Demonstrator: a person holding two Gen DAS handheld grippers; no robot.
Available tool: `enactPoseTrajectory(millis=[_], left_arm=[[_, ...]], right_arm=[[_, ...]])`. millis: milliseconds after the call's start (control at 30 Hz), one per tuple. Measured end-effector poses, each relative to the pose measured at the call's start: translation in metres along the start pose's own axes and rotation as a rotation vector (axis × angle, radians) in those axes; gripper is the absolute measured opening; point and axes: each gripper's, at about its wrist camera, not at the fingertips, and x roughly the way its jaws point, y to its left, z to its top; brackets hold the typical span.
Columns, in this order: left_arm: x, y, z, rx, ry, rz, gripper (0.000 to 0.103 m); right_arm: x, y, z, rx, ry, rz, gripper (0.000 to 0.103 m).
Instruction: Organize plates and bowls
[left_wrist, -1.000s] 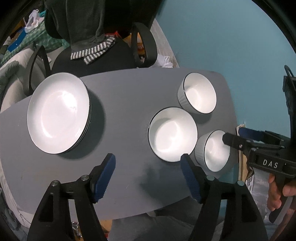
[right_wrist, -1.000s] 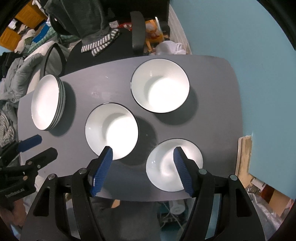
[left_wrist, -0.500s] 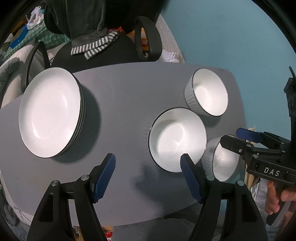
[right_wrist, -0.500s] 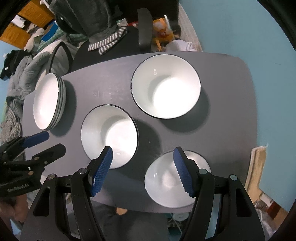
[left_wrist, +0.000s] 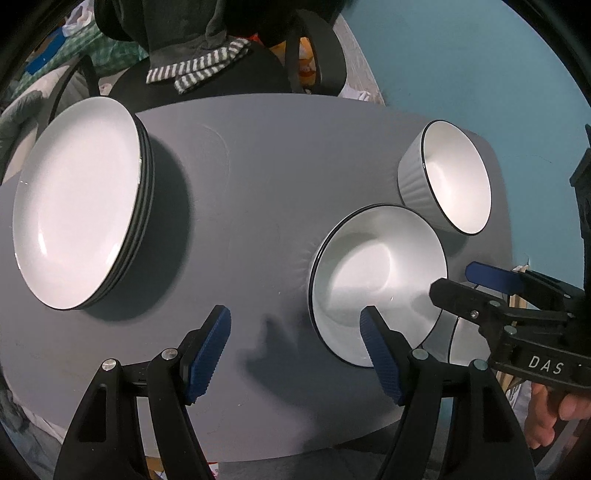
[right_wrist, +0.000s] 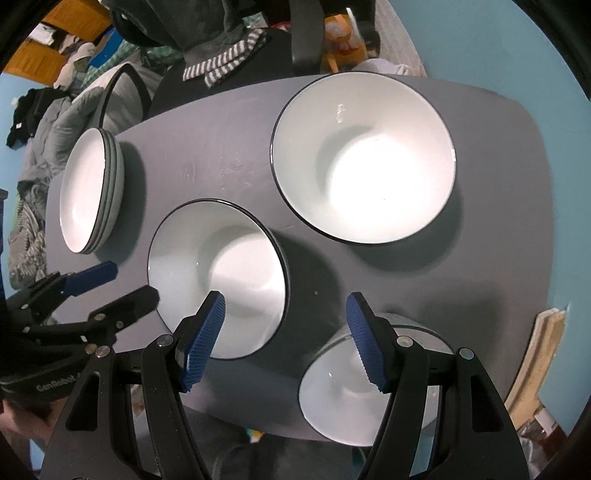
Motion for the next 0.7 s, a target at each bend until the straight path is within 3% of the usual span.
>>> enactPoseTrajectory(millis=[700], left_arm=[[0.032, -0.001, -0.003, -0.052, 0.016, 0.015, 0.074]], right_arm=[[0.027, -0.002, 0.010, -0.070, 0.031, -0.034, 0.065]])
